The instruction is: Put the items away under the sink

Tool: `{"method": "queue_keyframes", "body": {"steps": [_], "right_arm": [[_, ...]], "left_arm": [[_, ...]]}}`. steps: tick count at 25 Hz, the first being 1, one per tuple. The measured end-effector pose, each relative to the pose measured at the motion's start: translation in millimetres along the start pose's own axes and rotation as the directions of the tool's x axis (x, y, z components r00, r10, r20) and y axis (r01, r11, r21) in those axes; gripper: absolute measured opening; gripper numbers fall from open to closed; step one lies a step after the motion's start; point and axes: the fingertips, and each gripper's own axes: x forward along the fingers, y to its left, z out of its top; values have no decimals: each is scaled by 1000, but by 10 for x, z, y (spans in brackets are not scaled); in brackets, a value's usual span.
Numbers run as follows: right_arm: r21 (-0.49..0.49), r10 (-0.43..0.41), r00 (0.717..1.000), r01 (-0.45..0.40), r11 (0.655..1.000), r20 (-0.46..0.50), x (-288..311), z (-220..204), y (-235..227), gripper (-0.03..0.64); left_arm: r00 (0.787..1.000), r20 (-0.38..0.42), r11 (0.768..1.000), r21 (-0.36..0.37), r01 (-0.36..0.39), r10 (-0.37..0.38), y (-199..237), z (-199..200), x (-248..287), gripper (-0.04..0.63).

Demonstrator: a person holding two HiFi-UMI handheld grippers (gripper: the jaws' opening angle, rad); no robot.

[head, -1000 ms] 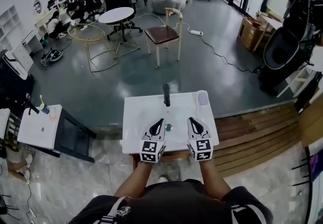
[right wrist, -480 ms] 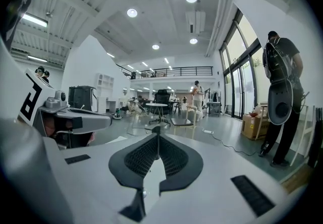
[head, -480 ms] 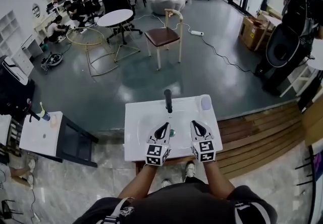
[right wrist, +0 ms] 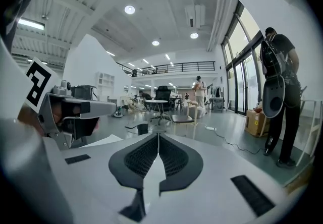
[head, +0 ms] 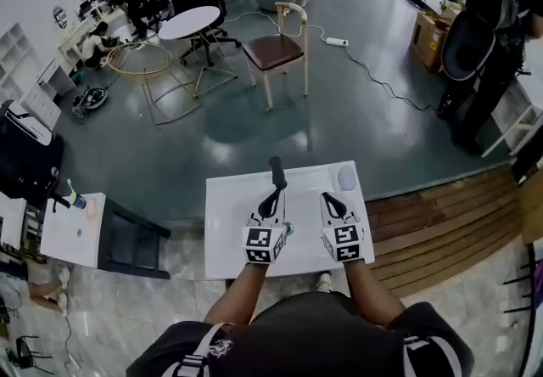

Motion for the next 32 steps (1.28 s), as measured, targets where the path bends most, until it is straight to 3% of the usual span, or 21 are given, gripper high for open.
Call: {"method": "queue_keyframes", "body": {"steps": [11,14,21,26,32], "right_arm": [[30,-68,995,70,997,-77,376,-288,-705,34],[54,-60,989,68,996,-134,480,-438,-788,179],[91,-124,960,151,984,-249,656,-901,-1200,357],[120,-128,938,175,977,-322,816,-1187,-1376,434],[138,-99,906,168,976,-411,1023,-1539,-1493,465]], "left_arm": [[998,-55,1000,-7,28,-29,-348,-187,496,8],[997,-70,999,-15,34,-35,-413,-271,583,8],[993,-108,998,-46,31,-36,-499,-426,710,6],[991,-129,998,-53,29,-36,-517,-539,784,6],[986,-162,997,-70,22,-33,-526,-705,894,8]]}}
